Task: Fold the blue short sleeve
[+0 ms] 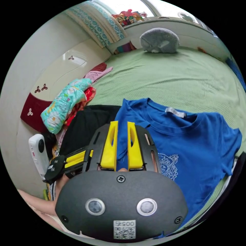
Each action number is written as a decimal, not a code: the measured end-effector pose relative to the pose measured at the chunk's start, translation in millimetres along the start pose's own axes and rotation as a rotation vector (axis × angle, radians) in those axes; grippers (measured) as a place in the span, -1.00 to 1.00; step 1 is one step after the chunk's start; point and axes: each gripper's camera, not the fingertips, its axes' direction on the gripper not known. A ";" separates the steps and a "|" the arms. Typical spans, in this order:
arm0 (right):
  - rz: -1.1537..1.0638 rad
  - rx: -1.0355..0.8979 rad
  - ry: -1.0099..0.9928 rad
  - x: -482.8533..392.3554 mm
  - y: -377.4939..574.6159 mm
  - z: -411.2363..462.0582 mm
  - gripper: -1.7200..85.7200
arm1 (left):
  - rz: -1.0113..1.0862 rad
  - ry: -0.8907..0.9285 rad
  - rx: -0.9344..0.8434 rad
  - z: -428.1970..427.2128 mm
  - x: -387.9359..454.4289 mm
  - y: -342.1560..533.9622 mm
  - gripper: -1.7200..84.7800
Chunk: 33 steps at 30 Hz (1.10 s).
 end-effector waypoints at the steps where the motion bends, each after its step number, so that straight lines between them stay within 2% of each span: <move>1: 0.034 -0.032 0.047 2.6 2.3 5.9 -0.92 | -0.018 -0.039 -0.031 7.5 4.3 -0.8 -0.94; 6: 0.070 -0.102 0.226 13.2 -2.9 22.2 -0.98 | -0.041 -0.139 -0.183 33.2 17.1 -5.2 -0.97; 10: 0.162 -0.137 0.130 27.6 -1.1 6.2 -0.98 | -0.030 -0.145 -0.182 30.7 36.2 -11.3 -0.97; 16: 0.063 0.086 0.136 12.1 76.6 -94.7 -0.98 | 0.019 -0.073 -0.073 1.5 80.1 -16.2 -0.97; 23: 0.178 0.083 0.300 25.8 234.6 -187.0 -0.98 | 0.112 -0.022 -0.074 0.1 153.9 -19.4 -0.97; 26: 0.269 0.092 0.273 29.9 285.4 -218.1 -0.98 | 0.148 0.004 -0.084 3.9 193.7 -20.6 -0.98; 30: 0.326 0.153 0.222 28.2 302.5 -250.4 -0.98 | 0.201 -0.031 -0.065 2.6 246.9 -16.6 -0.98; 33: 0.313 0.277 0.225 19.8 285.2 -288.2 -0.98 | 0.234 -0.069 -0.052 2.9 286.4 -9.8 -0.97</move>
